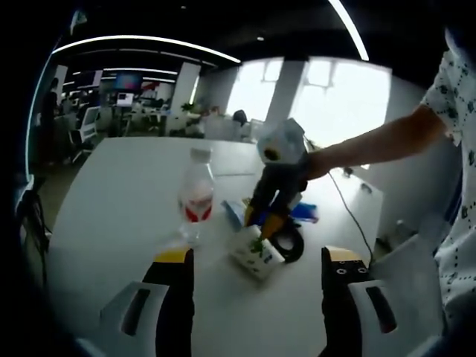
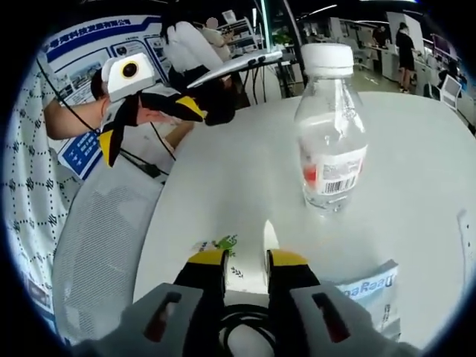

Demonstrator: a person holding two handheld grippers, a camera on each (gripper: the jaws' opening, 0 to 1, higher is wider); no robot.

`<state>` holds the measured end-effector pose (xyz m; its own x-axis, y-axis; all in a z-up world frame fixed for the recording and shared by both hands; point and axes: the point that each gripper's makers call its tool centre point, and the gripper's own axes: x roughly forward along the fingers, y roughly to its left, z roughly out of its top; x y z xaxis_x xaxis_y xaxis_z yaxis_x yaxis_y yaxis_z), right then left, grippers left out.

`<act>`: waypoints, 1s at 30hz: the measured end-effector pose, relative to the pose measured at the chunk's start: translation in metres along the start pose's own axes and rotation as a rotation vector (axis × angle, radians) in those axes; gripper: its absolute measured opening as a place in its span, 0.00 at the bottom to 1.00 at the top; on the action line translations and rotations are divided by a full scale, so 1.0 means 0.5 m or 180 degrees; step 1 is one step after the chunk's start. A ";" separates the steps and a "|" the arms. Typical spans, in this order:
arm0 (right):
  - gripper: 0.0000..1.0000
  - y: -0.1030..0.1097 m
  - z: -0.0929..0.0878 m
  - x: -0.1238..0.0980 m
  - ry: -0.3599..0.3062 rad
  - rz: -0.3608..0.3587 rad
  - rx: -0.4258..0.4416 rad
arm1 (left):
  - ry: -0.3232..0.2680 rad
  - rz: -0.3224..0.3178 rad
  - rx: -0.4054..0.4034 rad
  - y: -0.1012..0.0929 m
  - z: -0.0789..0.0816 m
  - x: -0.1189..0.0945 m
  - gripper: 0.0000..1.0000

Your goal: Arrange the tabletop items into an orderly group along one side of the table until the central work area is clear of visible clutter.

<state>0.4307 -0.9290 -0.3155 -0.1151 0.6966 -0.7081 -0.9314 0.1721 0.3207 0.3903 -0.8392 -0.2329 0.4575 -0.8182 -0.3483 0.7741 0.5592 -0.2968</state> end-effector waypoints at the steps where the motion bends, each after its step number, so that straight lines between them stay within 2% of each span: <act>1: 0.17 0.000 -0.001 0.000 0.0011 -0.0004 -0.0023 | 0.0003 0.0004 -0.0003 0.001 -0.001 0.000 0.66; 11: 0.12 0.013 0.004 0.000 0.0035 0.0065 -0.0090 | 0.0009 -0.0004 0.0001 0.000 -0.003 0.000 0.64; 30: 0.02 0.094 0.031 -0.007 -0.0002 0.0246 -0.0251 | 0.0002 -0.0065 0.0039 -0.018 0.004 0.004 0.62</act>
<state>0.3929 -0.9124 -0.2883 -0.1874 0.7062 -0.6828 -0.9440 0.0626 0.3238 0.3853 -0.8460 -0.2291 0.4412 -0.8293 -0.3429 0.7886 0.5407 -0.2929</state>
